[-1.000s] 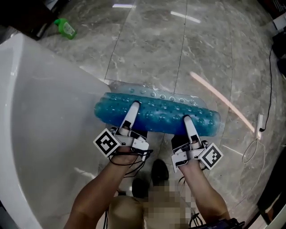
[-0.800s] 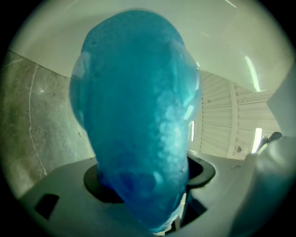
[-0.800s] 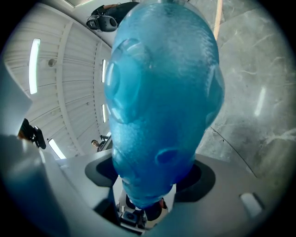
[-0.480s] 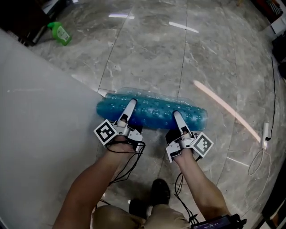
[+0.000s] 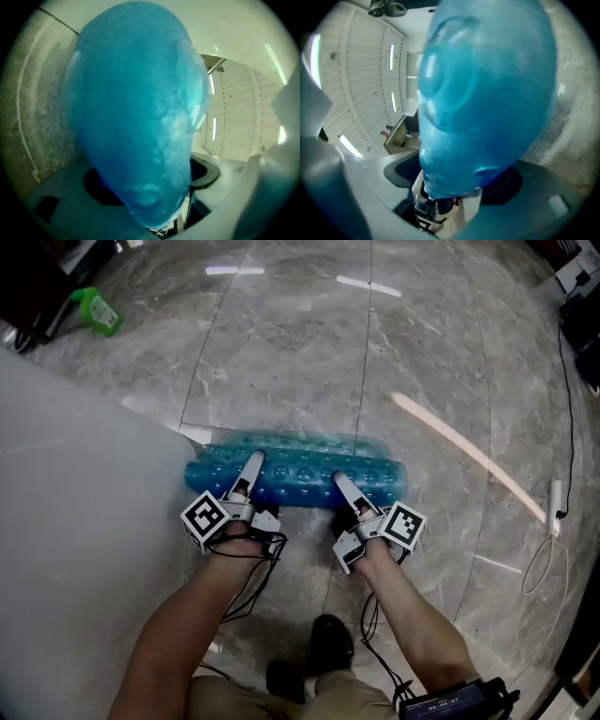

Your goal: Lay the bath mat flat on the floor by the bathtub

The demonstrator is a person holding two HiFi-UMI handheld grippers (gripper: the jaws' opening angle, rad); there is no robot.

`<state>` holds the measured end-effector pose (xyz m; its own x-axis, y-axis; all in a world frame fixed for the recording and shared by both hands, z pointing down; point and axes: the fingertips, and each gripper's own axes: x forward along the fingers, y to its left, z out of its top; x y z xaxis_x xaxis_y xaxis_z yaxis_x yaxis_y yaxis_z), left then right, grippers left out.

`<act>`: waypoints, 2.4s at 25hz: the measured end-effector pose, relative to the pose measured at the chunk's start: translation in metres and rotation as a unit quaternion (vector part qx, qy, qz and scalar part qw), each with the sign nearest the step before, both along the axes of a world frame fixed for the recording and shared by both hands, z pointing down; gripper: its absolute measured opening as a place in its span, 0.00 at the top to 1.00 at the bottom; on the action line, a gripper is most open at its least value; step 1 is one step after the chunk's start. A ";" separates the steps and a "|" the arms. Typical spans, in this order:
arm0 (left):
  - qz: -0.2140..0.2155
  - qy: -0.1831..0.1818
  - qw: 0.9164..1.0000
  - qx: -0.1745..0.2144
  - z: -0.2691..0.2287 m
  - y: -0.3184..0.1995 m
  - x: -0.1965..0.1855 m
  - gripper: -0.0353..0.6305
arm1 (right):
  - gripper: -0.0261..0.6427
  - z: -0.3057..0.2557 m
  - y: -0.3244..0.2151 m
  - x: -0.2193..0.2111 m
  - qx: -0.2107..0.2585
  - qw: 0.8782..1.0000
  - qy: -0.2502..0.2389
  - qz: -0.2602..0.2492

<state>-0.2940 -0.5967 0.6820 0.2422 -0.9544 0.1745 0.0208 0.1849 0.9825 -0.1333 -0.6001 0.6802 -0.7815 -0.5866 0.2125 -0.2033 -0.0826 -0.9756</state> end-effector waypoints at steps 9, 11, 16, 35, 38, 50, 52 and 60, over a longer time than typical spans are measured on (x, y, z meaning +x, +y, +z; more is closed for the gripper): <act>0.019 -0.018 0.999 -0.025 0.007 0.002 0.001 0.41 | 0.49 -0.037 0.089 -0.026 0.012 0.971 0.104 -0.214; 0.018 -0.021 0.999 -0.025 0.008 0.001 0.000 0.41 | 0.61 -0.061 0.062 -0.031 0.174 0.934 0.234 -0.205; 0.041 -0.028 0.998 -0.035 0.010 0.006 0.004 0.39 | 0.69 -0.046 0.022 -0.058 0.290 0.821 0.419 -0.259; 0.353 -0.248 0.887 0.166 -0.092 0.070 0.074 0.94 | 0.94 -0.024 0.057 -0.047 0.281 0.791 0.465 -0.283; 0.291 -0.305 0.895 0.148 -0.105 0.066 0.062 0.94 | 0.96 -0.035 0.081 -0.039 0.248 0.802 0.463 -0.286; 0.264 -0.480 0.826 0.137 -0.136 0.207 0.086 0.94 | 0.95 -0.078 0.115 0.007 0.168 0.861 0.455 -0.152; 0.245 -0.488 0.827 0.137 -0.116 0.209 0.080 0.94 | 0.95 -0.058 0.080 -0.001 0.199 0.836 0.492 -0.139; 0.202 -0.490 0.843 0.094 -0.091 0.236 0.047 0.94 | 0.95 -0.026 0.022 -0.003 0.274 0.741 0.602 -0.121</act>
